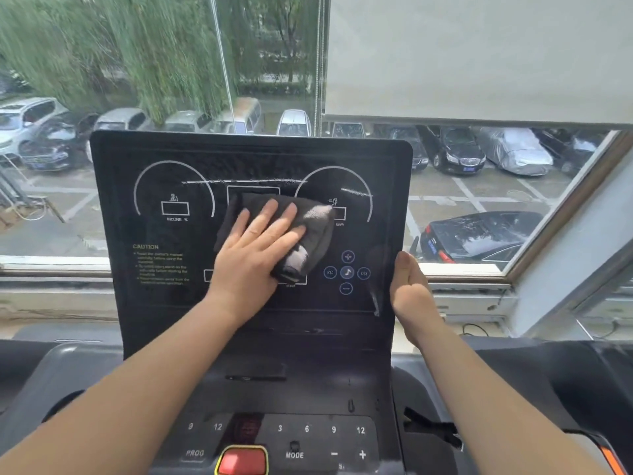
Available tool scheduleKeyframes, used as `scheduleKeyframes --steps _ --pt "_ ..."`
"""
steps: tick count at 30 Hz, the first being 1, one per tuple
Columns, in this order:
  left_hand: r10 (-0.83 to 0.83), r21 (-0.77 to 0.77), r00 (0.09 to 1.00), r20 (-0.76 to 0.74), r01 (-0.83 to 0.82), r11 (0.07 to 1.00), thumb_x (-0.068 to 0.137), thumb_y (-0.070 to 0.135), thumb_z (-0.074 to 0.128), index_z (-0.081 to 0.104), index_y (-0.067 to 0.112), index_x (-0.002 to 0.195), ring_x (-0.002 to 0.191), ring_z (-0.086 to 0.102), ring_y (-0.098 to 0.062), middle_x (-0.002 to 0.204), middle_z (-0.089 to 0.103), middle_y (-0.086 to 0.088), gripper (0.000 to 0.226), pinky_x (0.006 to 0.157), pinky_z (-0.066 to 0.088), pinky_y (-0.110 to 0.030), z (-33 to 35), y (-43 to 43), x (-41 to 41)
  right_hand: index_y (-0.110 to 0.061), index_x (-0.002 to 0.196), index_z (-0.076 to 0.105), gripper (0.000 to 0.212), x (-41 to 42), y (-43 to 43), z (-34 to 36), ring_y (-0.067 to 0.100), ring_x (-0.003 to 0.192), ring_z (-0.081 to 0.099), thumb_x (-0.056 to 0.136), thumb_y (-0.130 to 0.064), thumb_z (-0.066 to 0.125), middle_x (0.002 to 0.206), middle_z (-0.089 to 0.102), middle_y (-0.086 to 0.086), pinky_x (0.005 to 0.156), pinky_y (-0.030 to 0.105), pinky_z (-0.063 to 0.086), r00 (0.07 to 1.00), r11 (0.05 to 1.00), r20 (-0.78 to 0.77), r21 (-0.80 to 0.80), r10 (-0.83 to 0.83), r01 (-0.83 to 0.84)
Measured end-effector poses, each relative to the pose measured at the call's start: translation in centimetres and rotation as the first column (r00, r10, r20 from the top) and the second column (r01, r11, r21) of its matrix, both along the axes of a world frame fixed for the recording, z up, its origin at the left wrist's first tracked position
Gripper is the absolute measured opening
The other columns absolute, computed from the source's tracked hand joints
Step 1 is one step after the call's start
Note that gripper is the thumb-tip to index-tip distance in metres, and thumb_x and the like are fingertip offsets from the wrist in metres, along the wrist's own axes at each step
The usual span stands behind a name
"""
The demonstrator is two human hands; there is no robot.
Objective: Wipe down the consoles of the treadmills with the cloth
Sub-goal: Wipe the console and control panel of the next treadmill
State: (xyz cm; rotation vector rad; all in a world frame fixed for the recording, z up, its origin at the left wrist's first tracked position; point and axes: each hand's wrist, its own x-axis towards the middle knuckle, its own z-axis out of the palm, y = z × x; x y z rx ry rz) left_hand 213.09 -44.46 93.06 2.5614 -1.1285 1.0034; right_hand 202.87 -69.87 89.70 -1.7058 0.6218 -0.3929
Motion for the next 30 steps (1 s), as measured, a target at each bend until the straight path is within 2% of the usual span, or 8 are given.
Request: scheduleKeyframes --steps 4,11,15,18,20,23,26,30 --pt "0.038 -0.136 0.988 -0.151 -0.058 0.989 0.057 -0.008 0.064 0.055 0.018 0.148 0.156 0.023 -0.027 0.164 0.037 0.0 0.095 0.126 0.019 -0.055 -3.2 -2.4 -3.1 -0.02 0.151 0.045 0.057 0.2 0.1 -0.3 0.016 0.134 0.045 0.108 -0.053 0.029 0.139 0.051 -0.008 0.114 0.026 0.031 1.0 1.0 -0.012 -0.03 -0.004 0.004" --pt "-0.256 0.463 0.966 -0.033 0.242 0.853 0.076 -0.001 0.055 0.054 0.028 0.148 0.156 0.026 -0.021 0.165 0.036 0.006 0.078 0.124 0.024 -0.051 -1.9 5.1 -0.4 -0.022 0.157 0.039 0.06 0.3 -0.3 -0.3 0.024 0.148 0.038 0.108 -0.055 0.028 0.156 0.046 -0.002 0.123 0.034 0.028 0.998 1.0 -0.067 -0.021 -0.006 0.005" --pt "0.065 0.068 0.997 -0.045 -0.062 0.996 0.057 -0.008 0.075 0.056 0.02 0.147 0.153 0.032 -0.028 0.163 0.039 -0.001 0.096 0.122 0.027 -0.057 -1.3 8.4 1.2 -0.021 0.16 0.034 0.06 0.5 0.2 -0.2 0.024 0.151 0.034 0.109 -0.052 0.026 0.163 0.04 -0.001 0.124 0.032 0.024 0.998 0.999 -0.061 0.006 -0.034 0.035" --pt "0.196 -0.384 0.936 -0.293 -0.303 0.872 0.073 -0.001 0.061 0.052 0.02 0.15 0.157 0.019 -0.029 0.166 0.033 -0.002 0.08 0.127 0.015 -0.055 -2.7 4.9 -1.1 -0.019 0.161 0.03 0.058 0.5 0.5 -0.1 0.022 0.154 0.029 0.111 -0.047 0.027 0.165 0.036 -0.001 0.12 0.025 0.019 0.997 0.999 -0.066 0.006 -0.044 0.044" --pt "0.17 -0.445 0.908 -0.382 -0.342 0.828 0.069 0.0 0.057 0.05 0.02 0.151 0.158 0.015 -0.031 0.167 0.03 -0.002 0.084 0.128 0.009 -0.053 -4.1 2.2 -3.1 -0.018 0.161 0.033 0.059 0.4 0.5 -0.1 0.023 0.152 0.033 0.11 -0.048 0.027 0.163 0.039 0.0 0.123 0.028 0.021 0.997 0.999 -0.061 -0.008 -0.044 0.043" --pt "0.022 -0.034 0.976 -0.215 -0.03 0.999 0.06 -0.005 0.067 0.056 0.022 0.147 0.156 0.024 -0.026 0.165 0.035 0.002 0.091 0.126 0.018 -0.052 -5.9 2.5 -4.2 -0.018 0.16 0.035 0.059 0.4 0.2 -0.1 0.024 0.15 0.036 0.11 -0.049 0.027 0.161 0.042 0.0 0.123 0.03 0.024 0.997 0.999 -0.067 -0.013 -0.035 0.034" --pt "-0.108 0.345 0.993 -0.054 0.12 0.931 0.079 0.007 0.045 0.059 0.028 0.144 0.152 0.034 -0.023 0.162 0.041 0.006 0.069 0.121 0.027 -0.049 -4.3 7.7 -1.7 -0.023 0.16 0.033 0.06 0.3 0.2 0.3 0.025 0.151 0.035 0.109 -0.053 0.026 0.162 0.04 -0.002 0.123 0.033 0.025 0.996 1.0 -0.088 0.001 -0.024 0.024" --pt "0.121 0.145 0.986 -0.116 -0.104 0.984 0.064 0.001 0.047 0.056 0.022 0.145 0.151 0.035 -0.028 0.161 0.043 -0.001 0.085 0.118 0.033 -0.057 -3.5 14.3 0.5 -0.022 0.161 0.03 0.061 0.0 0.8 0.8 0.026 0.152 0.032 0.109 -0.053 0.024 0.163 0.038 0.0 0.125 0.036 0.024 0.994 0.999 -0.101 0.002 -0.035 0.035"
